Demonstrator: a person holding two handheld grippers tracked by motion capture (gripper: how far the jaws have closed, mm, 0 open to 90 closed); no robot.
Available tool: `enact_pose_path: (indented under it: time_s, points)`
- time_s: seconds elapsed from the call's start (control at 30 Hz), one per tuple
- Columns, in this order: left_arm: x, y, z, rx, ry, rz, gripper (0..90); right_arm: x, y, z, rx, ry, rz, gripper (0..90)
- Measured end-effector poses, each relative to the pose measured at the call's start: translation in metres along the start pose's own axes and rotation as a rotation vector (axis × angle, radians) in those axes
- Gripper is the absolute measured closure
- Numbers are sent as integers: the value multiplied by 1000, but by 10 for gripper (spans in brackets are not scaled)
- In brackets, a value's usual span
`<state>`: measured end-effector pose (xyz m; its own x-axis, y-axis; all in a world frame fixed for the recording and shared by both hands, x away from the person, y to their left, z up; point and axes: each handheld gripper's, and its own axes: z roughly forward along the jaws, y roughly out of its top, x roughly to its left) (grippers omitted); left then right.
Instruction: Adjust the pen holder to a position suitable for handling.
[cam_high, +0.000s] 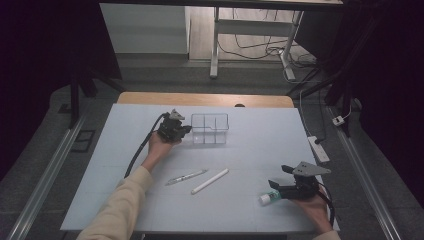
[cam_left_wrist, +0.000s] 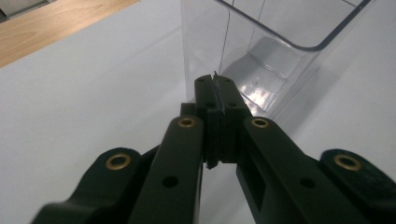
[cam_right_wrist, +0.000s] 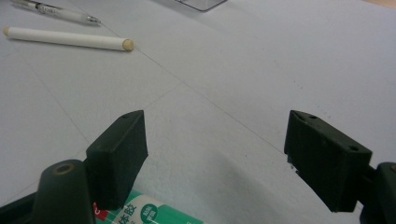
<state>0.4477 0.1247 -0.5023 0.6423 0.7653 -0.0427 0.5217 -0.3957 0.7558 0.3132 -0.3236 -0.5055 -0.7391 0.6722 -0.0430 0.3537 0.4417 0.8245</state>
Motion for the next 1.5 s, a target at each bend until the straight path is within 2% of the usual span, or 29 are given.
enact_pose_path:
  time_s: [0.77,0.93,1.13,1.37,1.5]
  points:
    - [-10,13,16,-3,-21,16,891,0,-1,1,2,2,2,208]
    - [-12,19,23,-8,-33,5,891,-1,0,-1,3,-1,3,208]
    - [-11,22,31,9,-42,-13,890,-2,-1,-4,-6,-3,7,208]
    - [-13,26,33,17,-42,-12,890,-2,-1,-4,-11,-2,4,209]
    - [-13,25,25,24,-41,5,889,-2,0,-5,-14,-7,4,209]
